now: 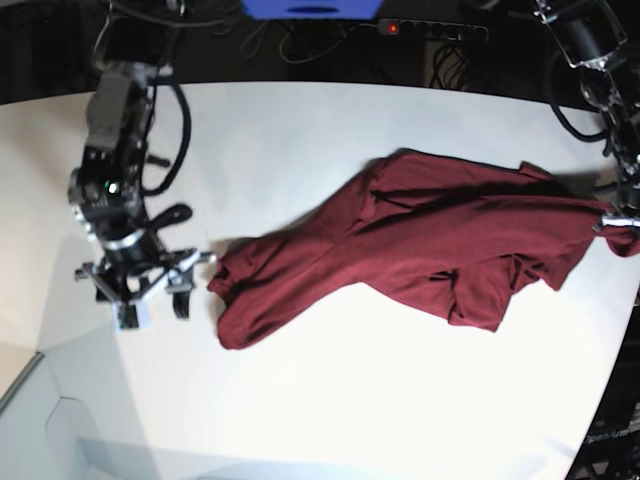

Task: Layout the t-shirt on the table in an organized manner, then fold the t-shirt properly
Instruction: 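Lift the shirt with both grippers and pull it taut, then release the right gripper and move it toward the shirt's middle, then grasp the shirt fabric with the right gripper and lift it, then drag the shirt with the right gripper away from the left gripper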

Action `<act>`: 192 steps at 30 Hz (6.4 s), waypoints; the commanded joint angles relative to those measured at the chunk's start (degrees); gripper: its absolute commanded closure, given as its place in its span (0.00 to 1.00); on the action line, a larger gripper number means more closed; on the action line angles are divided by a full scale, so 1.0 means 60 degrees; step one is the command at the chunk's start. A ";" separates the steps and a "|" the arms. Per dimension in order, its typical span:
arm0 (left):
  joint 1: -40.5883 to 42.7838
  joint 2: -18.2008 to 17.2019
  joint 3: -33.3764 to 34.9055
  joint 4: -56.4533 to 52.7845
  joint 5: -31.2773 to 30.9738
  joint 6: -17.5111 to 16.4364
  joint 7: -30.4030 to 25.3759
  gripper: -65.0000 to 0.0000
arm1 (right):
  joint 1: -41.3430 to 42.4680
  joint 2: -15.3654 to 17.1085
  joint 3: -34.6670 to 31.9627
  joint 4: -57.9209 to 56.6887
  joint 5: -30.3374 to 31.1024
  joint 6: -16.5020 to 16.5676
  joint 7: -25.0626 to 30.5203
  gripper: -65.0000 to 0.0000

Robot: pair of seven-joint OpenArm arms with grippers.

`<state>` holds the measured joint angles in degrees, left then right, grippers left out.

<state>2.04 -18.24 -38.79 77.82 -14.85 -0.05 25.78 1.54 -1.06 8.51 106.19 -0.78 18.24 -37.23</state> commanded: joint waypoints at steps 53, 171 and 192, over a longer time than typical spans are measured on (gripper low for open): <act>-0.3615 0.0044 0.2135 -0.0011 -0.0038 0.0046 -0.0333 1.00 | -0.1099 -0.1179 -0.6774 -0.2614 0.0181 0.0059 0.0923 0.45; -0.3015 -0.0074 0.0845 0.1469 -0.1180 0.0046 -0.0275 1.00 | -0.1055 -0.0094 -0.7829 -0.3918 0.0195 0.0074 0.3341 1.00; -0.0831 0.0527 -0.0180 0.1396 -0.1195 0.0031 -0.0319 1.00 | -0.0162 0.0257 -0.1983 -0.3347 0.0195 0.0074 0.3356 0.57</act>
<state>-2.26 -14.26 -39.68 85.36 -21.74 0.54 25.45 -0.56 0.67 -3.27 85.34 -0.12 18.26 -18.65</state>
